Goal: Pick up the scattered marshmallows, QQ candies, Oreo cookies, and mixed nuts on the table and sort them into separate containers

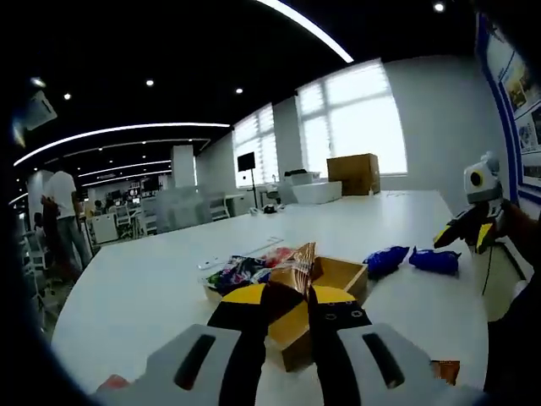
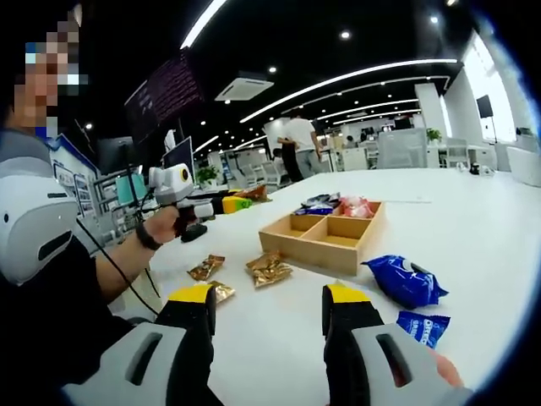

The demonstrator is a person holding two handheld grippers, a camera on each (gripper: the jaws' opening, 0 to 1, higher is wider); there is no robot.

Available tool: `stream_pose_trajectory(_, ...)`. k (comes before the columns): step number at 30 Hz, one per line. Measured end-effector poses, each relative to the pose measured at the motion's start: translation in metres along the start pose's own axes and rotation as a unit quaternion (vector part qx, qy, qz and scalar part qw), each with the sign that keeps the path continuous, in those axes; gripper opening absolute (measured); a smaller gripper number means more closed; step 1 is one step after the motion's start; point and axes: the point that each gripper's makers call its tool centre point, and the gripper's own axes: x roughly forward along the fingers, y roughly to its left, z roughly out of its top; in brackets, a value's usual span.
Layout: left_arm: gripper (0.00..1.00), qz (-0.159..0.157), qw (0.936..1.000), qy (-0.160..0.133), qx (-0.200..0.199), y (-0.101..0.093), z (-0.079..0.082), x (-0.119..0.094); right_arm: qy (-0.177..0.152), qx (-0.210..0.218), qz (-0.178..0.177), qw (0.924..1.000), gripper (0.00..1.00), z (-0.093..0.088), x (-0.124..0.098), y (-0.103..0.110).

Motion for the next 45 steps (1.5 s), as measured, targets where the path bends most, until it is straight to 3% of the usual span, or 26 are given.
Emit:
stream_pose_trajectory(3,0.23,-0.004,1.0000,0.009,0.002,0.002,-0.006,0.015,0.000,-0.007,0.002,1.0000,0.47,0.002,-0.001,0.001)
stream_pose_trajectory(6,0.23,-0.006,0.9999,0.016,-0.005,0.005,-0.013,0.027,-0.001,-0.015,-0.004,0.9999,0.60,0.002,-0.001,0.000)
stream_pose_trajectory(12,0.23,-0.010,0.9994,0.032,-0.008,0.006,-0.028,0.039,0.009,-0.029,-0.003,0.9995,0.66,-0.001,0.002,0.002)
stream_pose_trajectory(24,0.23,-0.025,0.9973,0.069,-0.009,0.003,-0.043,0.058,0.011,-0.028,-0.012,0.9995,0.73,0.000,0.004,-0.001)
stream_pose_trajectory(32,0.23,-0.023,0.9956,0.090,0.015,-0.002,-0.052,0.070,0.002,-0.013,-0.011,0.9999,0.72,0.003,0.002,-0.002)
stream_pose_trajectory(35,0.23,-0.020,0.9940,0.107,0.005,-0.002,-0.059,0.072,0.002,-0.015,-0.016,0.9998,0.76,0.002,0.002,-0.002)
stream_pose_trajectory(45,0.24,-0.015,0.9938,0.110,0.010,0.003,-0.060,0.074,0.009,-0.021,-0.016,0.9996,0.76,-0.001,0.001,-0.001)
